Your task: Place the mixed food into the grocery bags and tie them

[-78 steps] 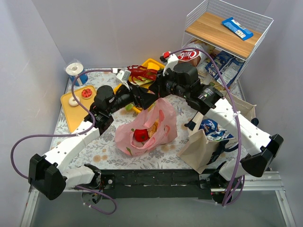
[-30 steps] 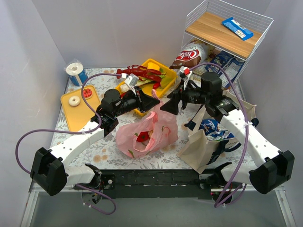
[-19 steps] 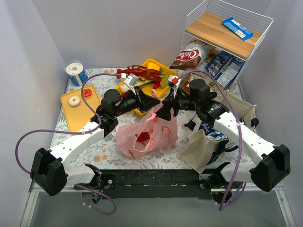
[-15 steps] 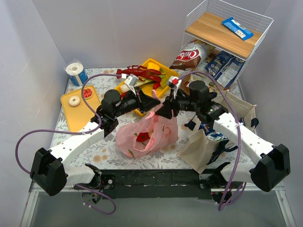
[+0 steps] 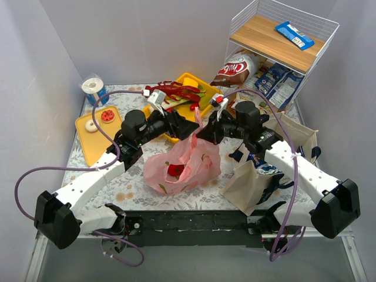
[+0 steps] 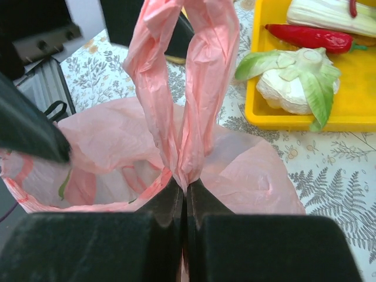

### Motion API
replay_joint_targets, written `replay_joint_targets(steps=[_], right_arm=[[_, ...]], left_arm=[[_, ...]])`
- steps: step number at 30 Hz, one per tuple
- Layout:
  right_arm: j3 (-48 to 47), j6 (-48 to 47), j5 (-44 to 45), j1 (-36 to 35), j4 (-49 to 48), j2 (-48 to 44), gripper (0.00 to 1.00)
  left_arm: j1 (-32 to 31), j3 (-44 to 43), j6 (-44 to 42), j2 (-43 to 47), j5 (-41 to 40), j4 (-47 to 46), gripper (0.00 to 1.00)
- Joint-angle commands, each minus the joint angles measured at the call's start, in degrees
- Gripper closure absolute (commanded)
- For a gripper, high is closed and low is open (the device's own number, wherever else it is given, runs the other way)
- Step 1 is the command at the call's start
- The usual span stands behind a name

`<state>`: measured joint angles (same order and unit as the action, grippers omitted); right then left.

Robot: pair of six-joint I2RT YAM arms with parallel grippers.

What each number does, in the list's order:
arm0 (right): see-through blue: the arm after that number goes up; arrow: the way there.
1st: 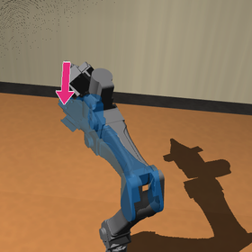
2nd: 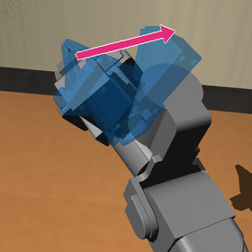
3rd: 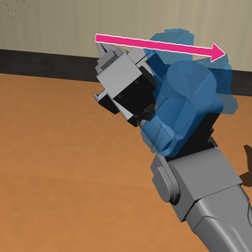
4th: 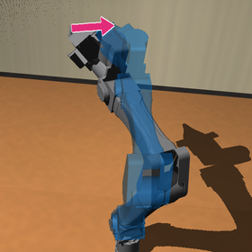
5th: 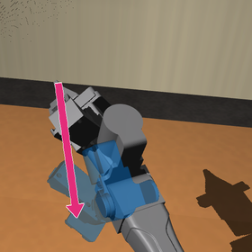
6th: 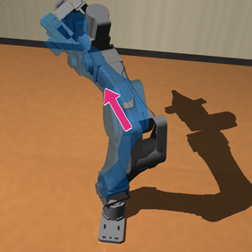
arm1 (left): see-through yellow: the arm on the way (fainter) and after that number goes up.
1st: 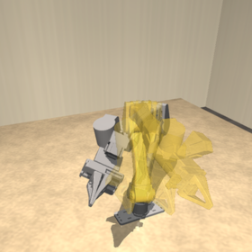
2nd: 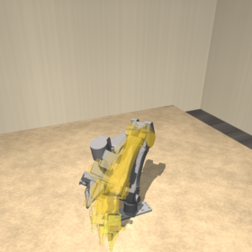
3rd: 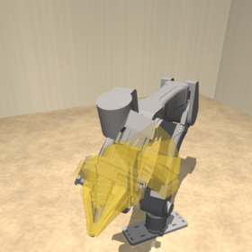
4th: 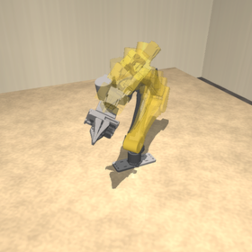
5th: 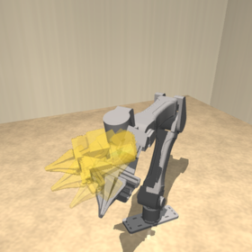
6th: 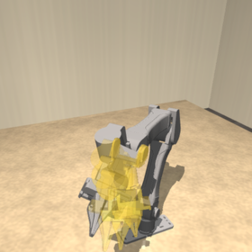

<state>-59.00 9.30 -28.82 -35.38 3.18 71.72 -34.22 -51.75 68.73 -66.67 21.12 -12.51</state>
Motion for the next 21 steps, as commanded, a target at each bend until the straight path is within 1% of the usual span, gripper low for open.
replay_joint_targets(steps=[1,2,4,5,6,7,8,12,14,18,21], right_arm=[[-0.3,0.1,0.9,2.2,1.4,-2.0,0.99],[-0.5,-0.1,0.9,3.0,1.7,-2.0,0.99],[-0.7,-0.7,0.6,3.7,2.6,-1.8,0.99],[-0.9,-0.9,0.2,4.3,3.1,-1.7,0.99],[-1.2,-1.0,-0.1,4.7,3.3,-1.2,0.99],[-1.4,-1.3,-0.4,4.9,3.6,-1.1,0.99],[-1.6,-1.3,-0.8,5.2,3.8,-0.8,0.99],[-3.3,-1.6,-1.9,5.7,4.4,0.1,0.99],[-3.7,-1.6,-2.8,5.8,4.5,0.5,0.99],[-4.4,-1.6,-4.0,5.8,4.6,0.8,0.99],[-4.2,-1.3,-4.4,5.8,4.6,0.6,0.99]], left_arm=[[4.6,-5.6,-7.0,6.9,-4.5,10.7,0.02],[5.6,-5.6,-8.1,8.1,-3.9,14.1,0.02],[8.7,-4.9,-8.7,12.0,-1.5,16.9,0.02],[9.6,-4.4,-9.5,13.4,1.9,18.9,0.02],[10.7,-3.2,-9.7,14.8,3.6,19.9,0.02],[11.0,-2.6,-9.7,17.7,5.0,20.8,0.02],[11.2,-2.0,-9.8,18.9,8.6,22.0,0.02],[11.4,0.9,-9.9,21.8,15.5,26.8,0.02],[11.4,2.9,-10.6,23.2,15.7,28.9,0.02],[11.5,4.7,-13.6,25.4,10.3,30.3,0.02],[11.5,5.8,-15.1,24.3,9.7,30.6,0.02]])
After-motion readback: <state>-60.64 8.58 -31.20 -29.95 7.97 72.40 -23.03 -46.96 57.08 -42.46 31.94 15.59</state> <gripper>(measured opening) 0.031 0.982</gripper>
